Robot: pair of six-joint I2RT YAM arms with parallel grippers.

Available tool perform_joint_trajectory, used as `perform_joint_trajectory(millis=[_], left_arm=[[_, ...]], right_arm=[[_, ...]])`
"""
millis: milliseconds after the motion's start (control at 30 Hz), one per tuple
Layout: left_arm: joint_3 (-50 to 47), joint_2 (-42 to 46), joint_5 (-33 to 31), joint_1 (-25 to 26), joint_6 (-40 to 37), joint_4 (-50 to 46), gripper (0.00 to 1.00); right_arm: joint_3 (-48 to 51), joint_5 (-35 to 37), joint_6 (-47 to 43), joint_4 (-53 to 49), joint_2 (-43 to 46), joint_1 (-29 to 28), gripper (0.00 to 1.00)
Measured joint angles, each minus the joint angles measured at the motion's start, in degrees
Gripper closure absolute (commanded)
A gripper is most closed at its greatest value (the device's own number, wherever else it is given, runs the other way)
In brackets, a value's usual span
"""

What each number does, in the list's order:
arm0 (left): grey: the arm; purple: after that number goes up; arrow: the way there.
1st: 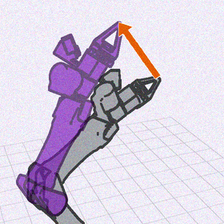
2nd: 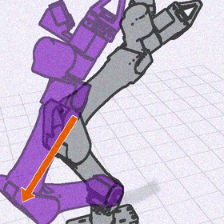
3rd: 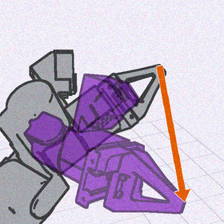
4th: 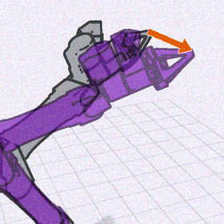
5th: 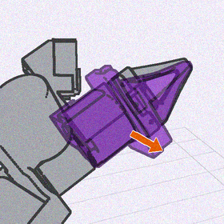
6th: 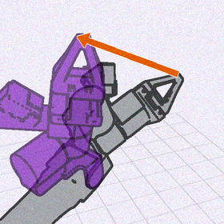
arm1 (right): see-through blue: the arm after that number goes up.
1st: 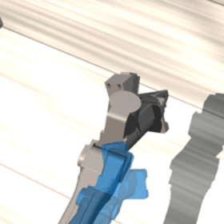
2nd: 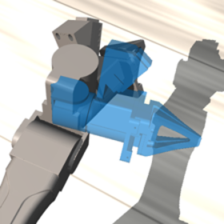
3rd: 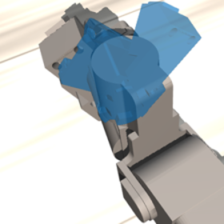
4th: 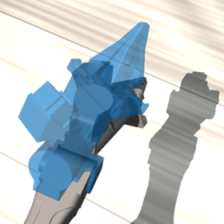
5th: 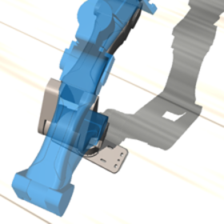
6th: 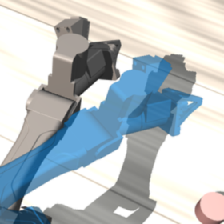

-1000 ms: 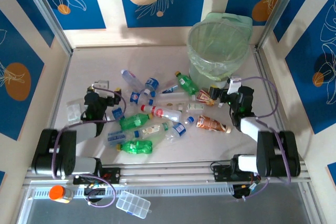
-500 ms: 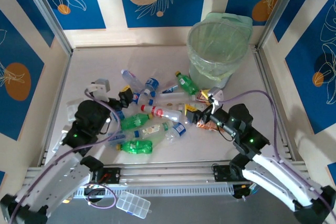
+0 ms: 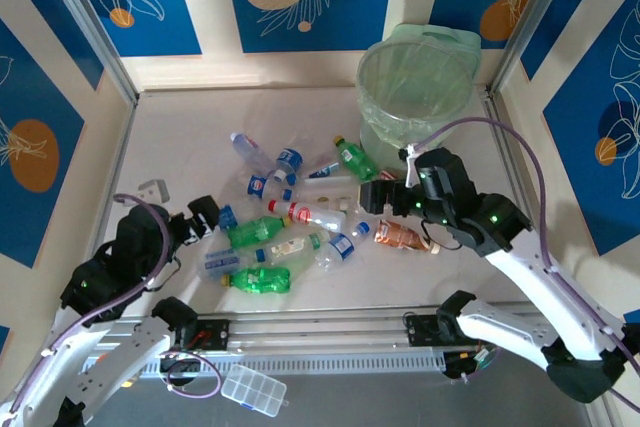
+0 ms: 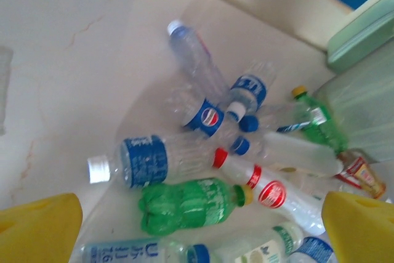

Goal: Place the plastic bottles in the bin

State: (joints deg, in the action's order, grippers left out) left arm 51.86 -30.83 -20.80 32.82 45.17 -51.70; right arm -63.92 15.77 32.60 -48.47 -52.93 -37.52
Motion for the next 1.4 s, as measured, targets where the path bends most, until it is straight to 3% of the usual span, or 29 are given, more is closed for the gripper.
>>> perform_joint_trajectory(millis=[133, 333, 567, 800, 967, 1233, 1400], left_arm=[[0.3, -7.0, 2.8, 0.0, -0.8, -3.8, 0.01], [0.0, -10.3, 7.8, 0.0, -4.0, -4.7, 0.01], [-0.3, -10.7, 11.6, 0.0, -9.3, -4.7, 0.01], [-1.2, -6.7, 13.3, 0.0, -11.9, -3.7, 0.01], [-1.4, -2.9, 13.6, 0.0, -12.8, -3.1, 0.01], [-1.7, -2.6, 13.9, 0.0, -13.7, -2.2, 0.01], [-2.0, -2.6, 14.1, 0.0, -13.8, -1.5, 0.01]], right_arm=[[3.8, -1.4, 7.0, -4.4, -1.9, -2.6, 0.27], [4.5, -0.4, 24.3, -7.1, -10.4, -12.3, 0.32], [5.0, 1.0, 47.5, -4.9, -22.9, -17.6, 0.31], [7.5, 3.2, 62.6, 1.2, -28.6, -20.8, 0.1], [7.9, 3.7, 67.4, 4.9, -33.0, -20.4, 0.09], [8.8, 4.5, 69.0, 10.0, -36.6, -17.9, 0.25], [10.4, 4.8, 69.0, 11.4, -37.3, -16.8, 0.26]])
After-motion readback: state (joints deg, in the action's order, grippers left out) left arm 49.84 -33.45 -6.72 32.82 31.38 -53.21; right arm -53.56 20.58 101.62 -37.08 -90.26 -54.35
